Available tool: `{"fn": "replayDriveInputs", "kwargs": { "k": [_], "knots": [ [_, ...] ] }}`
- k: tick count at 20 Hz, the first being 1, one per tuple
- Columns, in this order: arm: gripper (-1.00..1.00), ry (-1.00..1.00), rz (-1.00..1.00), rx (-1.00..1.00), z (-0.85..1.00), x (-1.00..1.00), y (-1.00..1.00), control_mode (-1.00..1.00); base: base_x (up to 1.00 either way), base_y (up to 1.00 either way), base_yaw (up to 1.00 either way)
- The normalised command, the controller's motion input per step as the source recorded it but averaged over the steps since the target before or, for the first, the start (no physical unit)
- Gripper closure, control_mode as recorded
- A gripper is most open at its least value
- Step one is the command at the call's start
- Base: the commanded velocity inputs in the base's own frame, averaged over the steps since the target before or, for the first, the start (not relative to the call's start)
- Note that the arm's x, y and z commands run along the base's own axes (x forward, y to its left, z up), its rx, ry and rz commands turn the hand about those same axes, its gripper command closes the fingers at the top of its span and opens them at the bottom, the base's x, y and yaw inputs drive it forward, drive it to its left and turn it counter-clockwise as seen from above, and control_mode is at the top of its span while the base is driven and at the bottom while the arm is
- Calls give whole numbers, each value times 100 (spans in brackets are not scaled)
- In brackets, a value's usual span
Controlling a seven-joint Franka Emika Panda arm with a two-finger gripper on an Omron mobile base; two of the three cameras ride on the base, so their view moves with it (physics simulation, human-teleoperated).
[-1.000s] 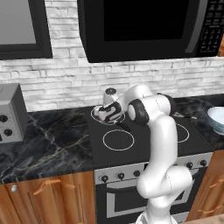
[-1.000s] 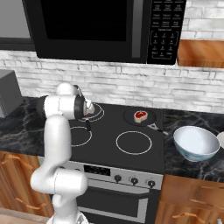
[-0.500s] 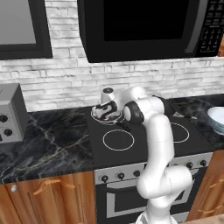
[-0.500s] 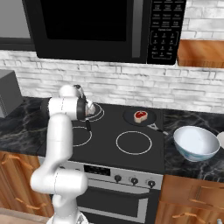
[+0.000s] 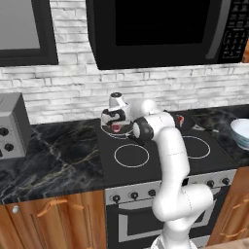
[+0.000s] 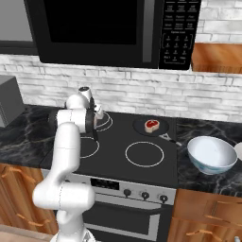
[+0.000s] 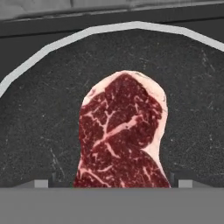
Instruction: Place one of the steaks on the plate and the other in the bowl. Then place the bowl in the fridge.
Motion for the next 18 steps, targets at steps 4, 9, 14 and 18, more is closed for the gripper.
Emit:
{"fn": "replayDriveInputs", "kwargs": {
  "k": [4, 9, 14, 18],
  "knots": [
    [100, 20, 0, -4, -95, 2, 0, -100, 0, 0, 0],
    [100, 31, 0, -1, -100, -11, -14, -100, 0, 0, 0],
    [100, -12, 0, 0, -42, -29, -3, -100, 0, 0, 0],
    [100, -10, 0, 1, 0, -49, -24, -100, 0, 0, 0]
  ]
}}
